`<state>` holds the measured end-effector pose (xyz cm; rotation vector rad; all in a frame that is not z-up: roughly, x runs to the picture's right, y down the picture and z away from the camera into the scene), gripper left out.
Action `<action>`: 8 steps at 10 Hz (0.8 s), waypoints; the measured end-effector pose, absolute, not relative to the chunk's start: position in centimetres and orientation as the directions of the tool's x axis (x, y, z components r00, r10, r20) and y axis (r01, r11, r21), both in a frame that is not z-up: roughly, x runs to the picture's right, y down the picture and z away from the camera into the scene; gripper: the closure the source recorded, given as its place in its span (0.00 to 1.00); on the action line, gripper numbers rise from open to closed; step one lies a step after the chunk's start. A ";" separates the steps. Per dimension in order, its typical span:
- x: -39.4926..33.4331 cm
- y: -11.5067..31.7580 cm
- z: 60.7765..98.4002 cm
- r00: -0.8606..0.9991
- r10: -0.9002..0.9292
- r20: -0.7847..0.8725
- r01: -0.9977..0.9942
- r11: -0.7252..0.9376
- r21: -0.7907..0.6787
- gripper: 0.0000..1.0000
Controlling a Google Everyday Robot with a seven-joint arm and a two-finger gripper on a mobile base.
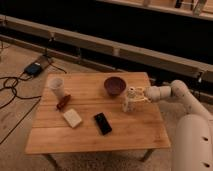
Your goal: Stand the bottle upright
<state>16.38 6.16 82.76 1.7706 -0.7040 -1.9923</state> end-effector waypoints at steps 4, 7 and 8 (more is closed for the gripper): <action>16.3 6.3 82.7 -0.128 -0.579 -0.805 -0.073 -0.804 0.590 0.43; 16.2 6.3 83.0 -0.128 -0.575 -0.808 -0.083 -0.806 0.587 0.20; 16.2 6.2 83.0 -0.129 -0.574 -0.808 -0.085 -0.806 0.586 0.20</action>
